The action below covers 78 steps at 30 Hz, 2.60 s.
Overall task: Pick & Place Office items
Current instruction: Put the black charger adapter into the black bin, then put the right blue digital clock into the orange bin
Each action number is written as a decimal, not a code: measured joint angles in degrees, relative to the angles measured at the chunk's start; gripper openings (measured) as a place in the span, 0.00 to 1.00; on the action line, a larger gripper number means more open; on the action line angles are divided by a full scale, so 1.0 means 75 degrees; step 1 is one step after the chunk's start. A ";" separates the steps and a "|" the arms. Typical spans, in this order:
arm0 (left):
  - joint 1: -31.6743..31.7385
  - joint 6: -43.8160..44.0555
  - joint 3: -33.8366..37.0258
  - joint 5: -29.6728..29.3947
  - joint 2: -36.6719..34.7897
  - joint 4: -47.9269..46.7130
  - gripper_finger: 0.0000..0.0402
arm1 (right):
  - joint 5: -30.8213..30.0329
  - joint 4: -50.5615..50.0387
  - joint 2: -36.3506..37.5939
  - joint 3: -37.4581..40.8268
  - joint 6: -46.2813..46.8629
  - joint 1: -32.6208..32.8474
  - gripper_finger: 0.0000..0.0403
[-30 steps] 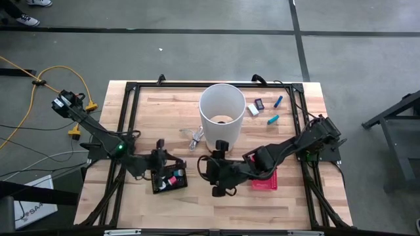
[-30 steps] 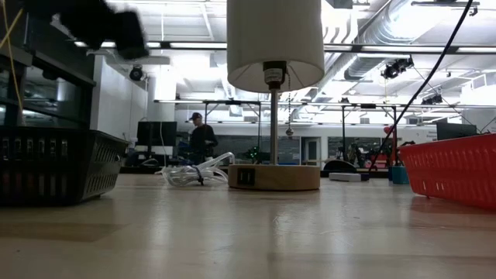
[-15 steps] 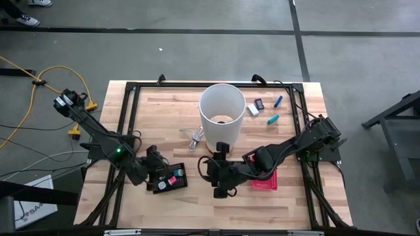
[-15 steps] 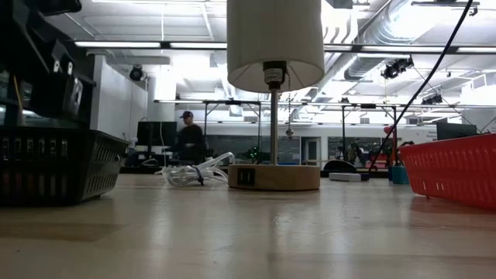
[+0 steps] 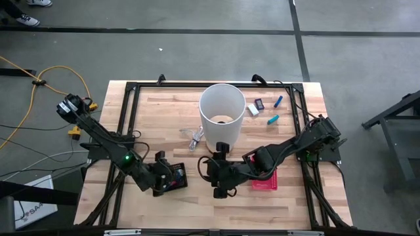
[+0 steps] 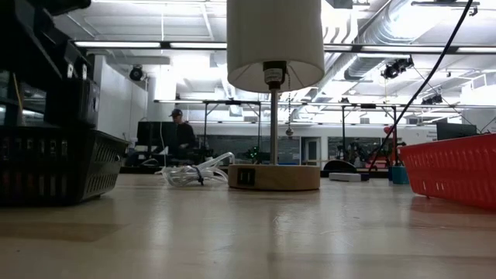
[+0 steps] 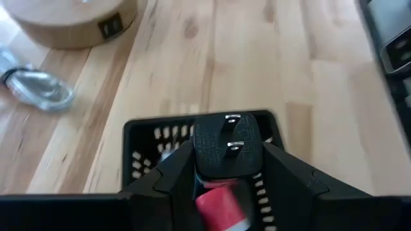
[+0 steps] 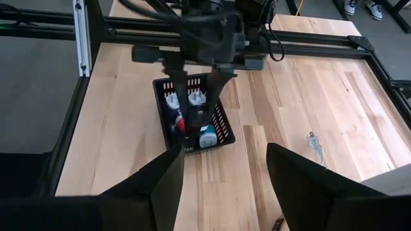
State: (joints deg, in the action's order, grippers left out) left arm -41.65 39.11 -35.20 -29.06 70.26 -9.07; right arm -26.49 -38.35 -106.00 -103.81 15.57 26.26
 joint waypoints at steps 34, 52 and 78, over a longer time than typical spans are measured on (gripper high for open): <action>-0.0310 0.1201 0.0038 0.0833 0.0224 -0.0587 0.37 | 0.0010 -0.0055 -0.0003 0.0000 0.0181 0.0000 0.52; -0.0062 0.0945 0.0029 0.0682 0.0221 -0.0593 0.49 | 0.0197 -0.0061 -0.0006 0.0000 0.0178 0.0000 0.52; -0.0062 -0.1105 0.0020 -0.0026 -0.1127 -0.0077 0.50 | 0.0208 -0.0267 -0.0009 0.0000 0.0248 0.0000 0.52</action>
State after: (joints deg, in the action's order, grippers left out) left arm -42.11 30.83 -35.05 -29.25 61.81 -9.65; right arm -24.93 -40.35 -106.06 -103.81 17.43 26.26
